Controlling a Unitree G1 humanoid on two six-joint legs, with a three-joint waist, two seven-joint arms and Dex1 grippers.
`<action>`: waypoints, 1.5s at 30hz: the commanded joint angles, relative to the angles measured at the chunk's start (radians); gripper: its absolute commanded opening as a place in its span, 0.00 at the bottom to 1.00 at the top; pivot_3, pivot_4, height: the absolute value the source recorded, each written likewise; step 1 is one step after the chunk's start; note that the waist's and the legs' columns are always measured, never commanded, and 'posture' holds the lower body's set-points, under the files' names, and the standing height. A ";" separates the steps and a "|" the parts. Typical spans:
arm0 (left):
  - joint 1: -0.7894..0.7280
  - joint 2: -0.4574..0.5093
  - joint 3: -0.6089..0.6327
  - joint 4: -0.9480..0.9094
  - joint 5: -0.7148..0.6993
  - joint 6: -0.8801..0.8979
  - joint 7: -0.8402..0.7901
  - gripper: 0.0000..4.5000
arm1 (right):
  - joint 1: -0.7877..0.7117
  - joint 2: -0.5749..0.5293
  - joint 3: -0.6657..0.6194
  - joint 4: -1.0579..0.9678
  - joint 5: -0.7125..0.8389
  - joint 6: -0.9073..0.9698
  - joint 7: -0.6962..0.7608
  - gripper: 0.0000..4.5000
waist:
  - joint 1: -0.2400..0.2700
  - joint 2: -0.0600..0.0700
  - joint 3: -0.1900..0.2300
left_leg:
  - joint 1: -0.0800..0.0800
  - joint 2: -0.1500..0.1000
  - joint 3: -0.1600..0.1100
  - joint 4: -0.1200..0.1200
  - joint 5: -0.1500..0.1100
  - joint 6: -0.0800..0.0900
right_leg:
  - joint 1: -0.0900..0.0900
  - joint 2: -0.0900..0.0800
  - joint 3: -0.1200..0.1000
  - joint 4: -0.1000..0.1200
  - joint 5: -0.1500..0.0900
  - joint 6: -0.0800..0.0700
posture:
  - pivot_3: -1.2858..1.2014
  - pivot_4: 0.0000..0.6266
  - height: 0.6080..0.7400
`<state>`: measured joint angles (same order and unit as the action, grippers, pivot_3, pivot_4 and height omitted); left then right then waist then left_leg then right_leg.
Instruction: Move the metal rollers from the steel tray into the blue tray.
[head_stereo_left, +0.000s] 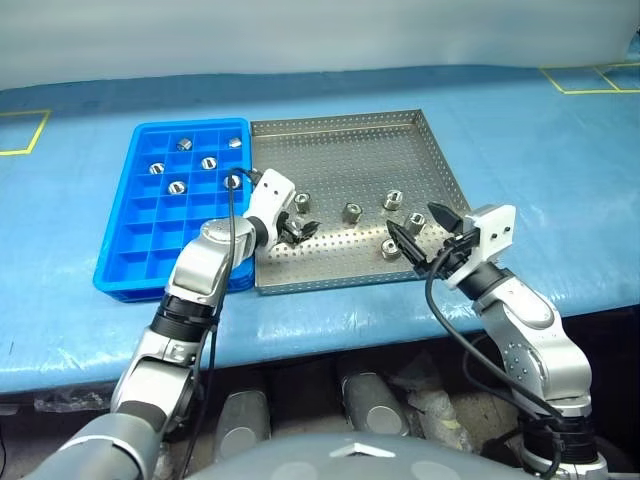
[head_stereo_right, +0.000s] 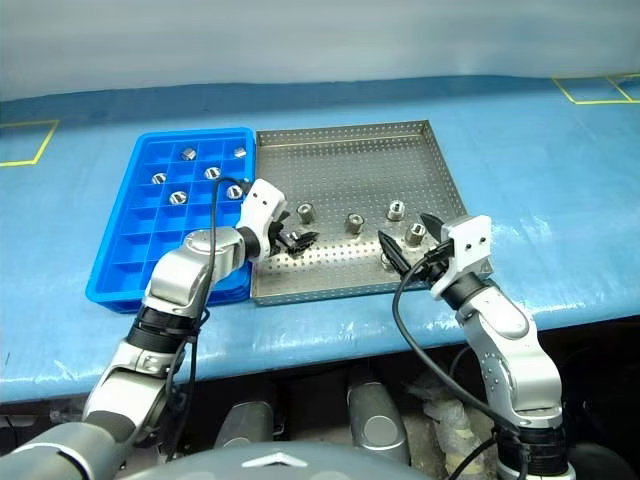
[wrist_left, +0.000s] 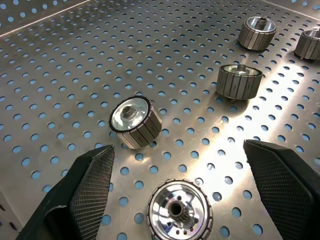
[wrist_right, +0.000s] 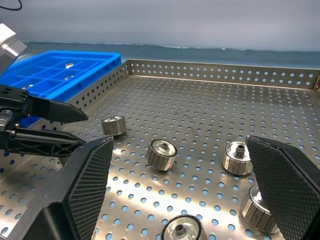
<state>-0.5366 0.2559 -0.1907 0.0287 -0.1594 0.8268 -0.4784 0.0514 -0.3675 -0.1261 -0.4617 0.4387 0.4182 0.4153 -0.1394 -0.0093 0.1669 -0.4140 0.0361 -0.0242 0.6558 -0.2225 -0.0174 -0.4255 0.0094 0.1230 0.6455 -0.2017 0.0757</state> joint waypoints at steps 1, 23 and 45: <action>-0.002 -0.004 0.002 -0.010 -0.005 0.060 0.011 1.00 | -0.001 0.004 -0.019 -0.032 0.008 -0.021 -0.003 0.99 | -0.005 0.000 0.000 | 0.000 0.000 0.000 0.000 0.000 0.000 | 0.000 0.000 0.000 0.000 0.000 0.000 | 0.45 0.24 1.00; 0.021 0.027 -0.017 -0.050 0.011 0.156 0.038 0.38 | 0.009 0.015 -0.018 -0.024 0.007 -0.021 -0.011 1.00 | -0.047 0.000 0.000 | 0.002 0.000 0.000 0.000 0.000 0.000 | 0.000 0.000 0.000 0.001 0.000 0.000 | 0.45 0.24 1.00; 0.018 -0.116 0.550 -0.079 0.174 -0.398 0.773 0.38 | -0.157 0.024 0.087 0.075 0.017 0.029 0.051 1.00 | 0.050 -0.003 0.000 | 0.000 -0.001 -0.001 0.000 0.000 0.000 | 0.001 0.000 0.000 -0.001 0.001 0.002 | 0.52 0.24 1.00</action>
<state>-0.5055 0.1202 0.3385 -0.0688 -0.0219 0.4836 0.2426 -0.0979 -0.3461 -0.0358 -0.3696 0.4514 0.4487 0.4603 -0.0895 -0.0123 0.1673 -0.4140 0.0352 -0.0253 0.6559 -0.2225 -0.0173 -0.4241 0.0093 0.1233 0.6442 -0.2002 0.0777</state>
